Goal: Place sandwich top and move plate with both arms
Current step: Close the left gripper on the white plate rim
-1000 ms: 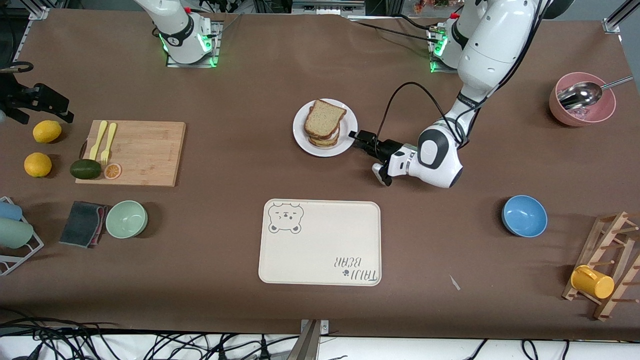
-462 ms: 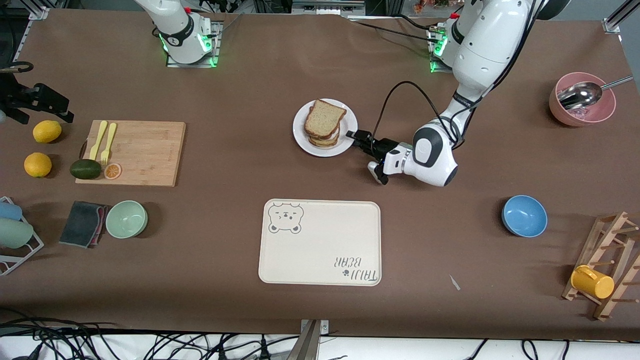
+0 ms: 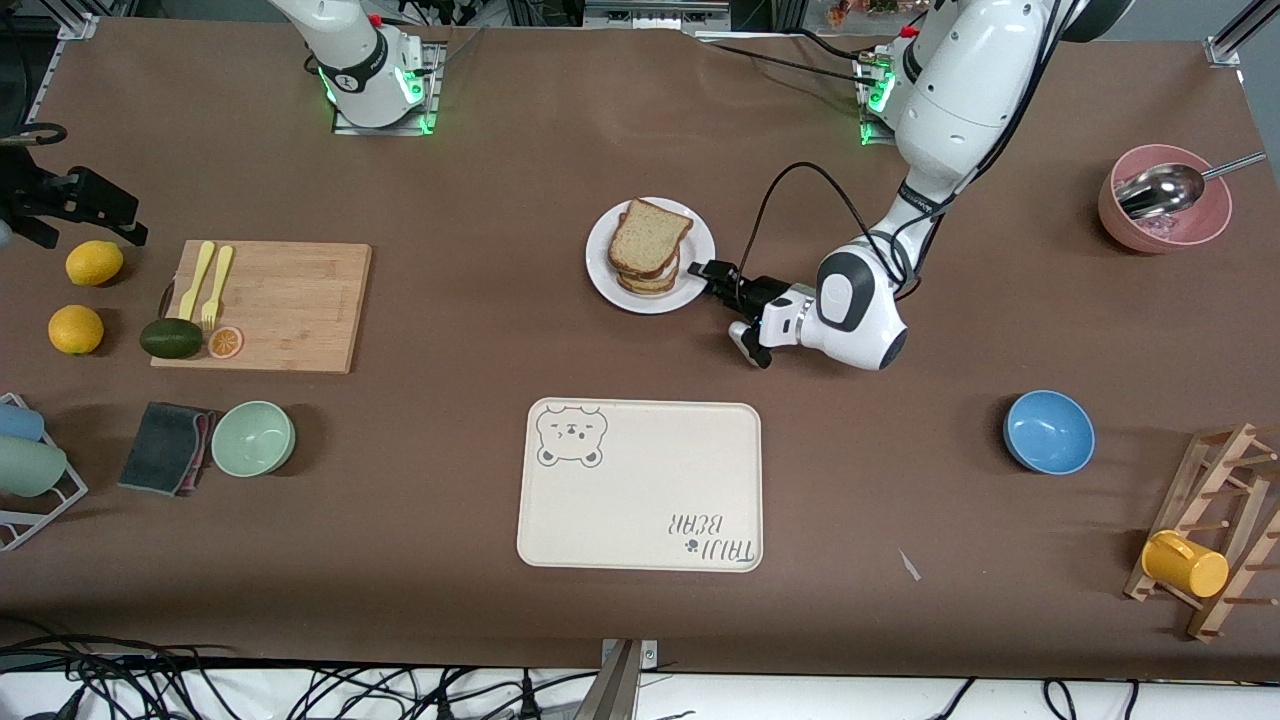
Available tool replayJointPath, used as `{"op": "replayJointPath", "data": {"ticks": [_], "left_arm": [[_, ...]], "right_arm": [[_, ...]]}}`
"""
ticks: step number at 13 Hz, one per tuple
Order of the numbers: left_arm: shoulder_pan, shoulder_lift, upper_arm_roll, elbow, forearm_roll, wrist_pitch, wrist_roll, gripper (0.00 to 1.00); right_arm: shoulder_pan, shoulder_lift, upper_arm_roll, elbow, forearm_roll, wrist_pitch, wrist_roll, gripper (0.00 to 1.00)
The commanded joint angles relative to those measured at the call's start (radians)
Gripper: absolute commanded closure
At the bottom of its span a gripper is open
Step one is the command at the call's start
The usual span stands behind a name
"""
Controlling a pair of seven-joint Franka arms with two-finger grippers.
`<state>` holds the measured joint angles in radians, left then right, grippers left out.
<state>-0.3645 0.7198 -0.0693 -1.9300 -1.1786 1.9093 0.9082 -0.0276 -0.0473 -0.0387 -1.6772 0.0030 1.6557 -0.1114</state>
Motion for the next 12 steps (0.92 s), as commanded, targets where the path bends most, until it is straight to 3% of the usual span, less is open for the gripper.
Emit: {"op": "replayJointPath", "data": {"ticks": [1,3,6,10,12], "left_arm": [[-0.016,0.01,0.006,0.014,-0.015,0.01,0.006,0.46],[-0.028,0.009,0.006,0.014,-0.018,0.02,0.008,0.52],[-0.028,0.009,0.006,0.011,-0.018,0.022,0.006,0.76],[-0.022,0.009,0.006,0.011,-0.018,0.02,0.006,0.77],[-0.021,0.009,0.008,0.011,-0.016,0.02,0.008,0.91]], "right_arm": [[-0.006,-0.013,0.007,-0.01,0.015,0.007,0.009,0.0],[-0.006,-0.013,0.007,-0.01,0.015,0.006,0.009,0.0],[-0.006,-0.013,0.007,-0.01,0.015,0.006,0.009,0.0],[-0.006,-0.013,0.007,-0.01,0.015,0.004,0.009,0.0],[-0.006,-0.013,0.007,-0.01,0.015,0.003,0.009,0.0]]}}
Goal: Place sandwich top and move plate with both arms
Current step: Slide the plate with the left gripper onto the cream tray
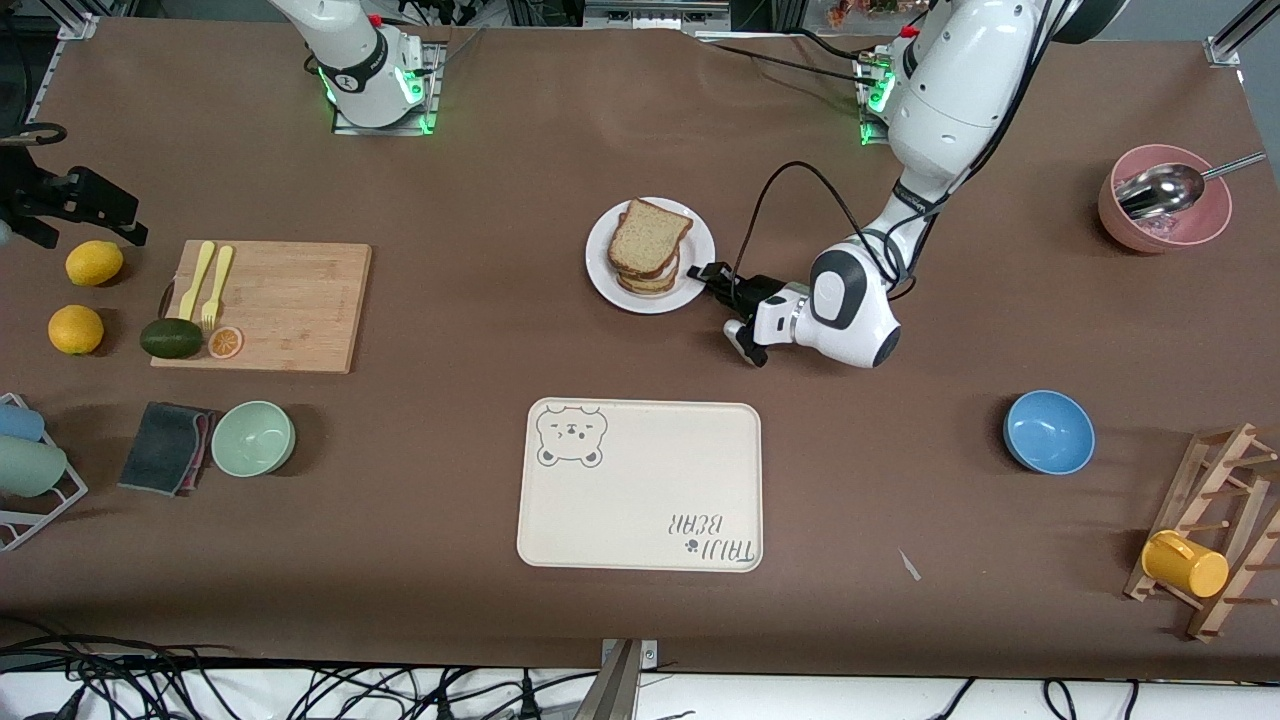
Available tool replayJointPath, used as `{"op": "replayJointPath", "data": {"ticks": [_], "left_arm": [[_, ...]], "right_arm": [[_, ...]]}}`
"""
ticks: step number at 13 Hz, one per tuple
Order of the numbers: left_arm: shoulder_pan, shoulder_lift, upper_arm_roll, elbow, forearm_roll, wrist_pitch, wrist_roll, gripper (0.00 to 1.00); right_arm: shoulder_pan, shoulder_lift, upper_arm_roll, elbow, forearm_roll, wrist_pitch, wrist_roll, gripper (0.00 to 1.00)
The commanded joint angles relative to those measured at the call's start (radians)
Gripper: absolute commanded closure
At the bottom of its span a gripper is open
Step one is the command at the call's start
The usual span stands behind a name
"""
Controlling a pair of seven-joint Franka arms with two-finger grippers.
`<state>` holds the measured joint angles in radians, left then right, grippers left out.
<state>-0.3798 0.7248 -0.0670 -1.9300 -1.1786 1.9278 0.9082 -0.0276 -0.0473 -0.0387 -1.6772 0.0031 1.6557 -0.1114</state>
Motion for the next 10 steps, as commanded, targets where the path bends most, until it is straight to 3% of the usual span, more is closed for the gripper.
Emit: {"op": "replayJointPath", "data": {"ticks": [1,5,10], "left_arm": [[-0.005,0.004,0.006,0.011,-0.016,0.002,0.006,0.94],[-0.004,0.004,0.006,0.011,-0.016,0.002,0.006,1.0],[0.035,-0.007,0.004,0.013,-0.013,-0.047,0.038,1.0]], "right_arm": [[-0.006,-0.013,0.007,-0.01,0.015,0.002,0.009,0.0],[-0.006,-0.013,0.007,-0.01,0.015,0.002,0.009,0.0],[-0.006,-0.013,0.007,-0.01,0.015,0.002,0.009,0.0]]}}
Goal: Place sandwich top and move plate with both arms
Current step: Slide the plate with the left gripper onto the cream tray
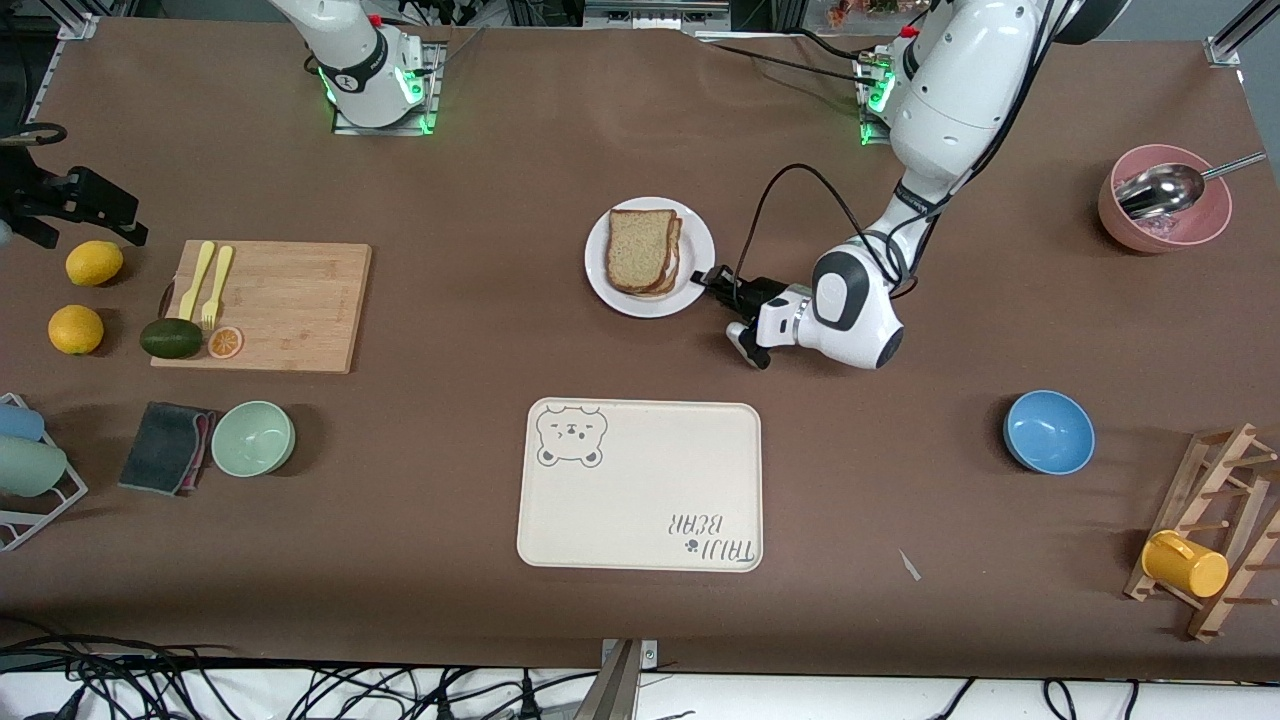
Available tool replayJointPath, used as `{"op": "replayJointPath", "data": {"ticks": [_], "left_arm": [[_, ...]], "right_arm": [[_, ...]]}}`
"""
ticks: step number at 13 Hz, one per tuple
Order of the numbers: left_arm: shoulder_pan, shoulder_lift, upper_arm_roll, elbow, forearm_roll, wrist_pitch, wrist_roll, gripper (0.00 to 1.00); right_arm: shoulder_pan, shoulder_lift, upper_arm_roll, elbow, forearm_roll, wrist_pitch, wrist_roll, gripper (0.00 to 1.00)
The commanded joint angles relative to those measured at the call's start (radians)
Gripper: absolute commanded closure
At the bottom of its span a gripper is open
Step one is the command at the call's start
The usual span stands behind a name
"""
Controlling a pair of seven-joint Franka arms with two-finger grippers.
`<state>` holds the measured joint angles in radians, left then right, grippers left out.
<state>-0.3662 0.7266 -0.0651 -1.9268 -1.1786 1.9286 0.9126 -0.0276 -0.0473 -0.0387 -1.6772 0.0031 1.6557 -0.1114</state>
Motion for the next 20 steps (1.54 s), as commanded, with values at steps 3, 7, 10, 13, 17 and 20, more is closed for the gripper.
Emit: {"op": "replayJointPath", "data": {"ticks": [3,7,10,13,17,20], "left_arm": [[0.043,-0.016,0.002,0.012,-0.012,-0.074,0.038,1.0],[0.099,-0.044,0.002,0.018,-0.016,-0.141,0.037,1.0],[0.138,-0.088,0.002,0.032,-0.024,-0.175,0.029,1.0],[0.138,-0.073,0.004,0.123,-0.07,-0.166,-0.006,1.0],[0.125,-0.007,0.004,0.241,-0.101,-0.082,-0.041,1.0],[0.102,0.071,0.007,0.354,-0.085,-0.046,-0.174,1.0]], "right_arm": [[-0.006,-0.013,0.007,-0.01,0.015,0.002,0.009,0.0],[-0.006,-0.013,0.007,-0.01,0.015,0.002,0.009,0.0],[-0.006,-0.013,0.007,-0.01,0.015,0.004,0.009,0.0],[-0.006,-0.013,0.007,-0.01,0.015,0.006,0.009,0.0],[-0.006,-0.013,0.007,-0.01,0.015,0.006,0.009,0.0],[-0.006,-0.013,0.007,-0.01,0.015,0.006,0.009,0.0]]}}
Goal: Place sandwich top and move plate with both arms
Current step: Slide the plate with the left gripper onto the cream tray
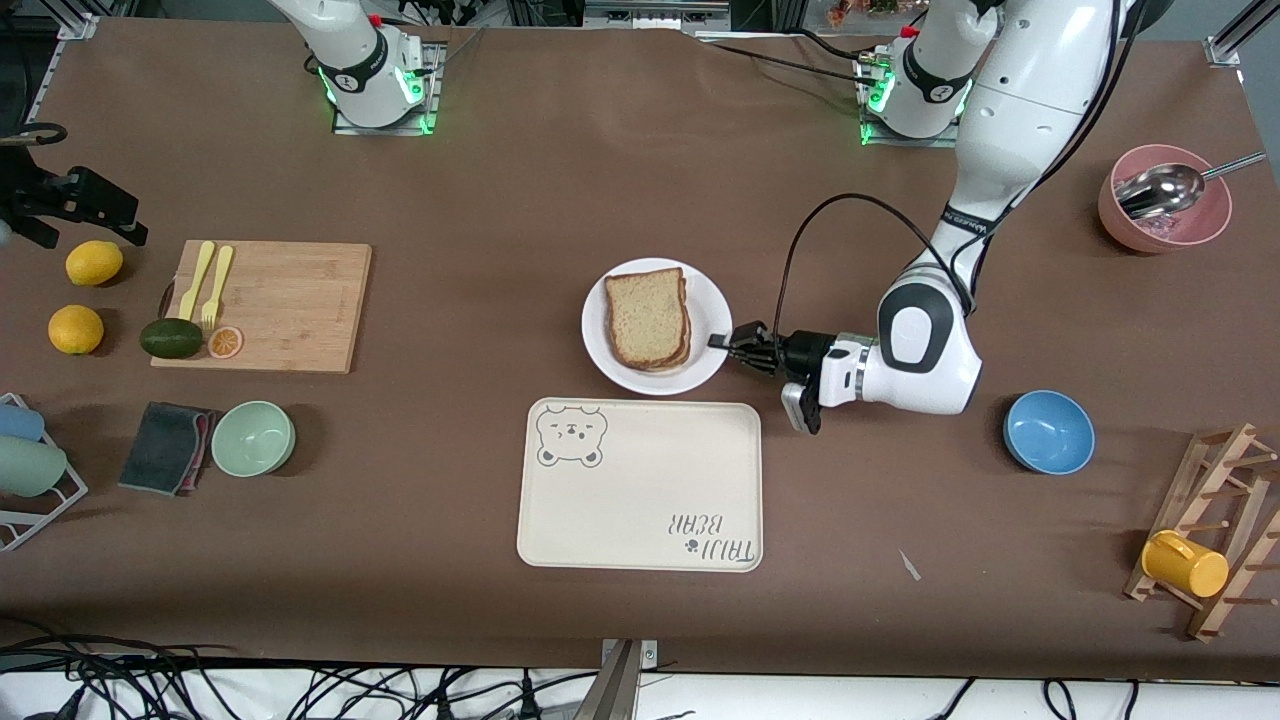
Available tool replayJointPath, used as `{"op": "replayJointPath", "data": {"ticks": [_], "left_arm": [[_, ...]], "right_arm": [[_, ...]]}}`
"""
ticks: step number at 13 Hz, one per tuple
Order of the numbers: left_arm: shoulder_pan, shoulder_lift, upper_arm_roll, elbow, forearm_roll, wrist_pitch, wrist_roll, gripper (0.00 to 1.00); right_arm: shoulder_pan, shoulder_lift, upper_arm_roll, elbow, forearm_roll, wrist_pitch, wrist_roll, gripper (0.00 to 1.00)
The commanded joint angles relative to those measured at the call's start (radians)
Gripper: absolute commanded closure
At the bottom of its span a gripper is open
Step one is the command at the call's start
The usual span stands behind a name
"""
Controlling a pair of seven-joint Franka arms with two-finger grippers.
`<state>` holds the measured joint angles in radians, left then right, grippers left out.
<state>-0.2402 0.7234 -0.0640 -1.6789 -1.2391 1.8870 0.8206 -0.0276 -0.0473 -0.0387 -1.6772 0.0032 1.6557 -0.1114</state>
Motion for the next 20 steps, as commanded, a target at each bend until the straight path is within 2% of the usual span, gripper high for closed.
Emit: {"op": "replayJointPath", "data": {"ticks": [1,5,10,14,16,18,20], "left_arm": [[-0.024,0.117,0.006,0.166,-0.017,-0.005,-0.139,1.0],[-0.03,0.206,0.007,0.319,-0.013,0.029,-0.244,1.0],[-0.03,0.29,0.01,0.459,-0.013,0.079,-0.317,1.0],[-0.033,0.318,0.009,0.488,-0.022,0.154,-0.342,1.0],[-0.047,0.353,0.009,0.539,-0.023,0.19,-0.374,1.0],[-0.057,0.402,0.007,0.605,-0.023,0.192,-0.417,1.0],[-0.062,0.406,0.007,0.607,-0.025,0.193,-0.413,1.0]], "right_arm": [[-0.006,-0.013,0.006,-0.01,0.015,0.006,0.009,0.0],[-0.005,-0.013,0.006,-0.01,0.015,0.006,0.009,0.0],[-0.006,-0.013,0.006,-0.01,0.015,0.004,0.009,0.0],[-0.006,-0.013,0.006,-0.01,0.015,0.003,0.009,0.0],[-0.006,-0.013,0.006,-0.01,0.015,0.002,0.009,0.0],[-0.006,-0.013,0.006,-0.01,0.015,0.002,0.009,0.0],[-0.006,-0.013,0.006,-0.01,0.015,0.002,0.009,0.0]]}}
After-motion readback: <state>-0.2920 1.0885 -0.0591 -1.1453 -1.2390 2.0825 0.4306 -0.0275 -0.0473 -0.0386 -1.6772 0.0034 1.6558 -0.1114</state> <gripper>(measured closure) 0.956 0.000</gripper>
